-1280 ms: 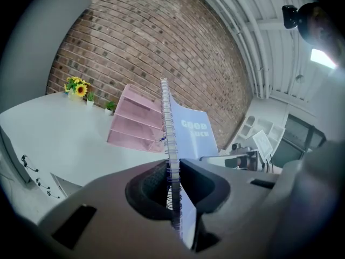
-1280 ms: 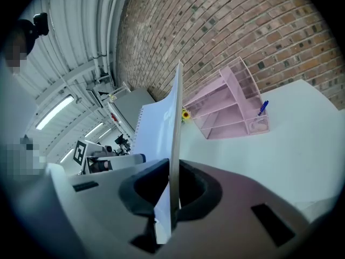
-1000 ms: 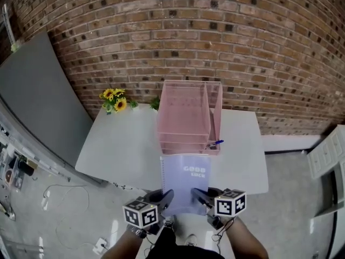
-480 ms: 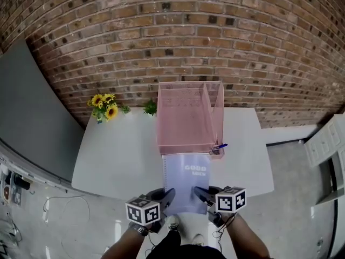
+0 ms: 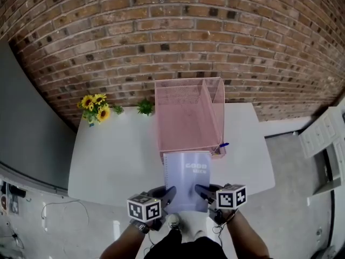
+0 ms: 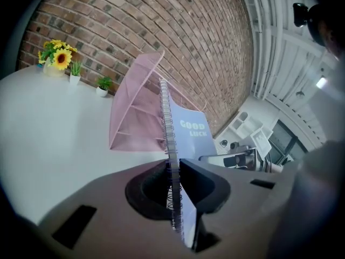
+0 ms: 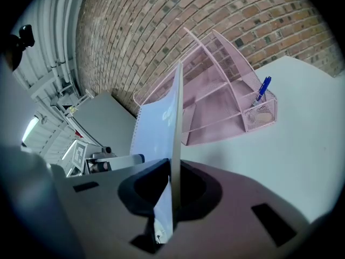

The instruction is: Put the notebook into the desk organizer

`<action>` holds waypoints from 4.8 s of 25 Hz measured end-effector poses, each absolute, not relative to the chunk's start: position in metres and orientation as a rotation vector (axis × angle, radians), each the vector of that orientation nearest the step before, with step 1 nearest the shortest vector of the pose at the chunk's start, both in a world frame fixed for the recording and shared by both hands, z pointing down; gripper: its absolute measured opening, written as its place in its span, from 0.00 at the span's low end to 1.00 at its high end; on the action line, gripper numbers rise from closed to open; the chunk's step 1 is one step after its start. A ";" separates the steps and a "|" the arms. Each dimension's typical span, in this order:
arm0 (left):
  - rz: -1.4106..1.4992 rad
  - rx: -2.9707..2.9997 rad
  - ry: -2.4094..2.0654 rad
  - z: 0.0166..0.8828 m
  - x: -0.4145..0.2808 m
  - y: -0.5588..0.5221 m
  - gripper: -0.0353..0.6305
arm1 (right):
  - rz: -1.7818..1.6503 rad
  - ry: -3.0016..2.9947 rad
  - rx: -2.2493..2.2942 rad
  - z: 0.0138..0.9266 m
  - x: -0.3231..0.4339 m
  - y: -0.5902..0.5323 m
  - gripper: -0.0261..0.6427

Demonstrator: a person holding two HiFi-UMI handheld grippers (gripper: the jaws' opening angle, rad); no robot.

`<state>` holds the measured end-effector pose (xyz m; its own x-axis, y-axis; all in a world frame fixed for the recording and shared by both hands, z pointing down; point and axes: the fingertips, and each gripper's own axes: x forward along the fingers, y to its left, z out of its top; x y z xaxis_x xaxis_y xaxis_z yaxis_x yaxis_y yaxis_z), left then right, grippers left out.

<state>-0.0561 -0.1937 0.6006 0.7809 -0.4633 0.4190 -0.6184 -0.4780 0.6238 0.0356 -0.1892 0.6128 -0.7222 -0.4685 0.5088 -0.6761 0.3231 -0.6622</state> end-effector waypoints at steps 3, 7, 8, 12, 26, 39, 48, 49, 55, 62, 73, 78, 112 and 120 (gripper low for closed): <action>0.247 2.158 -0.786 0.603 -0.058 -0.201 0.12 | 1.356 -2.353 1.059 0.614 0.033 -0.195 0.10; 0.238 2.135 -0.777 0.606 -0.058 -0.211 0.12 | 1.351 -2.343 1.069 0.615 0.034 -0.205 0.10; 0.237 2.132 -0.777 0.606 -0.057 -0.214 0.12 | 1.349 -2.341 1.069 0.615 0.035 -0.208 0.10; 0.238 2.121 -0.784 0.606 -0.054 -0.224 0.12 | 1.356 -2.334 1.061 0.617 0.038 -0.216 0.10; 0.221 2.062 -0.910 0.606 -0.044 -0.255 0.12 | 1.394 -2.352 0.917 0.623 0.050 -0.256 0.12; 0.105 2.012 -0.992 0.599 -0.038 -0.279 0.12 | 1.339 -2.414 0.847 0.627 0.058 -0.271 0.25; 0.033 1.985 -1.021 0.596 -0.038 -0.279 0.12 | 1.409 -2.413 0.873 0.631 0.070 -0.268 0.33; 0.023 1.979 -1.018 0.596 -0.038 -0.278 0.12 | 1.416 -2.412 0.879 0.633 0.072 -0.267 0.34; -0.035 1.942 -0.991 0.596 -0.041 -0.278 0.12 | 1.511 -2.397 0.890 0.646 0.080 -0.251 0.38; -0.068 1.911 -0.970 0.595 -0.043 -0.279 0.12 | 1.542 -2.348 0.847 0.669 0.076 -0.227 0.39; 0.015 1.960 -1.001 0.596 -0.044 -0.283 0.12 | 1.485 -2.402 0.829 0.659 0.078 -0.218 0.13; 0.105 2.043 -1.002 0.594 -0.046 -0.285 0.25 | 1.522 -2.471 0.830 0.643 0.072 -0.218 0.09; 0.179 2.125 -0.983 0.599 -0.061 -0.242 0.38 | 1.716 -2.574 1.123 0.590 0.086 -0.281 0.09; 0.208 2.112 -0.964 0.609 -0.054 -0.234 0.38 | 1.792 -2.525 1.199 0.589 0.090 -0.290 0.09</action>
